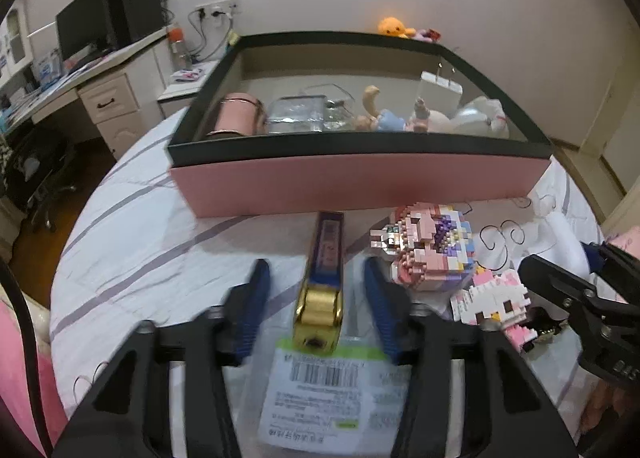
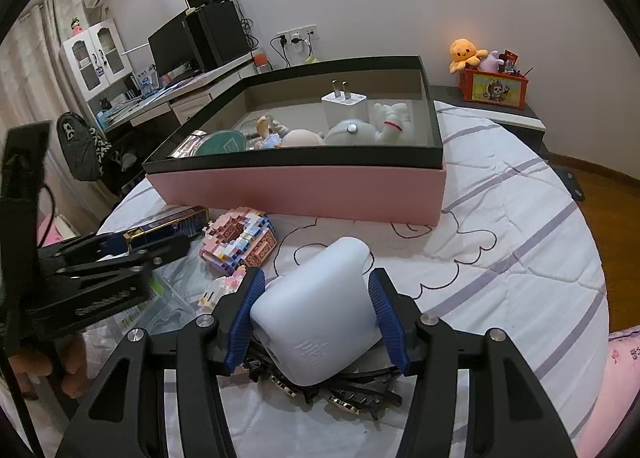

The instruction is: Organize rigid objects

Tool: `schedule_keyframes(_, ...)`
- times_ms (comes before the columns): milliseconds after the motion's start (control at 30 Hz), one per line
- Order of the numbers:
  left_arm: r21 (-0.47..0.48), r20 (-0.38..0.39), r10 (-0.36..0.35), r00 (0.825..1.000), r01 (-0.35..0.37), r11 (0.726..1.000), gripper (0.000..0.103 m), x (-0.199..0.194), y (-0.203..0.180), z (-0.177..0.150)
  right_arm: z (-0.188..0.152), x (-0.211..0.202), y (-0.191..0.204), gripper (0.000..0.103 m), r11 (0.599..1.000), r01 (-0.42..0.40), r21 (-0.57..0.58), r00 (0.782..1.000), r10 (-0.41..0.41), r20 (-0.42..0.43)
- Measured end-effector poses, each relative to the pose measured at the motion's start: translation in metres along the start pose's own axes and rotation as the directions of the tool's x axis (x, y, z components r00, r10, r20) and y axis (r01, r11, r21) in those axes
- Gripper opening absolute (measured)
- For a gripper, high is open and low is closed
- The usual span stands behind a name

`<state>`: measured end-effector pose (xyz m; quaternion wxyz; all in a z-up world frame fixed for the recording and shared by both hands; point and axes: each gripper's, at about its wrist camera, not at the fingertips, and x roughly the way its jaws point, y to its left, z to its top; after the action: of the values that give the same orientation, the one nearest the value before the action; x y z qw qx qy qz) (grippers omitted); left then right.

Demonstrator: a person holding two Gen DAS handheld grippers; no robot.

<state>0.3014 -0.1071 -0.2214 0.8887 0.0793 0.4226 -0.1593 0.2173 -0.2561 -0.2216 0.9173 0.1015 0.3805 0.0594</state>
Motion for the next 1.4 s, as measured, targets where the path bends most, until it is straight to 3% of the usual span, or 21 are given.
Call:
schedule_keyframes(67,0.014,0.008,0.005,1.0,-0.005,1.0,0.015,-0.002,-0.002,0.001,0.001,-0.001,0.0,0.056,1.0,0.004,-0.001,1.0,-0.004,0.003)
schedule_keyframes(267,0.019,0.057,-0.046,0.997,0.045,0.999,0.015,-0.023,-0.006,-0.001,0.006,-0.011,-0.001,0.055,1.0,0.026,-0.004,0.999,-0.025,0.042)
schedule_keyframes(433,0.044,0.099,-0.147,0.984,0.143,0.989,0.015,-0.042,-0.014,0.016,0.023,-0.02,0.003,0.056,0.999,0.025,-0.024,0.997,-0.023,0.08)
schedule_keyframes(667,0.1,0.121,-0.115,0.986,0.103,0.99,0.015,-0.035,-0.019,0.052,0.068,-0.015,0.021,0.056,0.997,0.021,-0.075,0.99,-0.01,0.14)
schedule_keyframes(833,0.122,0.088,-0.102,0.991,0.091,0.988,0.015,-0.009,-0.01,0.077,0.098,0.017,0.03,0.056,0.996,0.013,-0.094,0.992,-0.001,0.125)
schedule_keyframes(900,0.131,0.082,-0.087,0.993,0.076,0.988,0.001,0.002,-0.006,0.087,0.108,0.034,0.031,0.056,0.995,0.018,-0.097,0.995,-0.007,0.103)
schedule_keyframes(1033,0.137,0.09,-0.042,0.995,0.03,0.99,0.001,0.014,0.003,0.106,0.12,0.056,0.025,0.056,0.997,0.013,-0.081,0.997,-0.007,0.077)
schedule_keyframes(1133,0.117,0.056,-0.062,0.996,0.055,0.992,0.001,0.025,0.009,0.112,0.127,0.062,0.02,0.055,0.997,0.022,-0.074,0.997,-0.016,0.074)
schedule_keyframes(1267,0.073,0.082,-0.104,0.991,0.098,0.992,0.003,0.006,0.019,0.095,0.129,0.063,0.017,0.053,0.998,0.019,-0.067,0.997,-0.014,0.076)
schedule_keyframes(1333,0.07,0.091,-0.124,0.988,0.118,0.991,0.009,-0.005,0.018,0.082,0.127,0.06,0.017,0.053,0.997,0.013,-0.071,0.997,-0.007,0.076)
schedule_keyframes(1400,0.079,0.093,-0.13,0.987,0.123,0.989,0.022,-0.012,0.014,0.066,0.126,0.056,0.018,0.052,0.997,0.016,-0.08,0.996,-0.009,0.088)
